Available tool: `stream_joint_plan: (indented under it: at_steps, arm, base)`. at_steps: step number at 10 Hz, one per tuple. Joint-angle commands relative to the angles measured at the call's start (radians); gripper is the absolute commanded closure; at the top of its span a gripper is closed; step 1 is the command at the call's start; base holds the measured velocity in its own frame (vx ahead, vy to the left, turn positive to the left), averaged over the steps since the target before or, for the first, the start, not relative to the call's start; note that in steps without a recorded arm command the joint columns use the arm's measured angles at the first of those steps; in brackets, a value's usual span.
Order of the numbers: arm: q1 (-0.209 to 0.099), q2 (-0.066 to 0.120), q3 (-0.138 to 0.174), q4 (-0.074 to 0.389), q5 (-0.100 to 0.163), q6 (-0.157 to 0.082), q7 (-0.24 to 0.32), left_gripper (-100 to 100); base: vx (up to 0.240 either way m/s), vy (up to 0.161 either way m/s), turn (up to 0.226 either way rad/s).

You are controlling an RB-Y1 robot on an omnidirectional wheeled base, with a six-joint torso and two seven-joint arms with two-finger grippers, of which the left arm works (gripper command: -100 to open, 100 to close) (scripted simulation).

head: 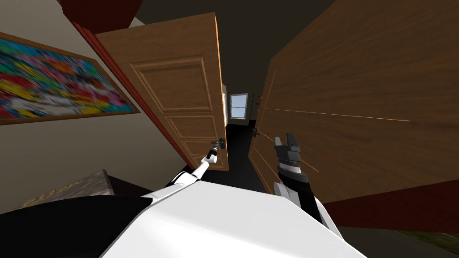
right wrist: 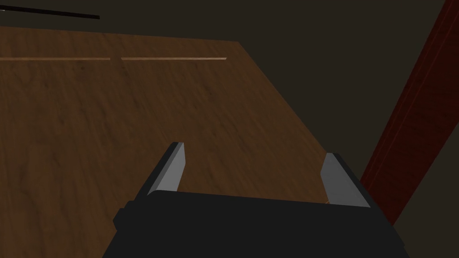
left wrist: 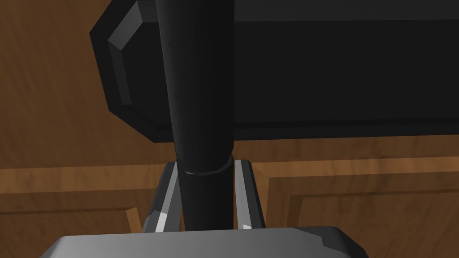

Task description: Push the door open

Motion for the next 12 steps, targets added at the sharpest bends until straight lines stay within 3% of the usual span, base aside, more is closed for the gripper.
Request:
stream_joint_plan:
  at_steps: [1,2,3,5,7,8,12]
  arm:
    - [0.005,0.009,0.029,-0.02,0.002,0.0,-0.016,100]
    - [0.005,0.009,0.029,-0.02,0.002,0.0,-0.016,100]
    - [-0.004,-0.002,0.058,-0.005,0.002,-0.002,-0.034,100]
    - [-0.012,-0.012,0.086,0.01,0.001,-0.003,-0.053,100]
    - [-0.015,-0.016,0.095,0.015,0.001,-0.004,-0.059,100]
    - [-0.023,-0.025,0.121,0.028,0.001,-0.005,-0.076,100]
    - [-0.038,-0.045,0.172,0.055,0.001,-0.008,-0.11,100]
  base:
    - [0.097,-0.053,0.055]
    - [0.073,-0.03,0.036]
    - [0.135,-0.077,0.082]
    - [0.159,-0.105,0.118]
    - [0.121,-0.047,0.034]
    - [0.142,-0.066,0.063]
    - [0.164,-0.086,0.096]
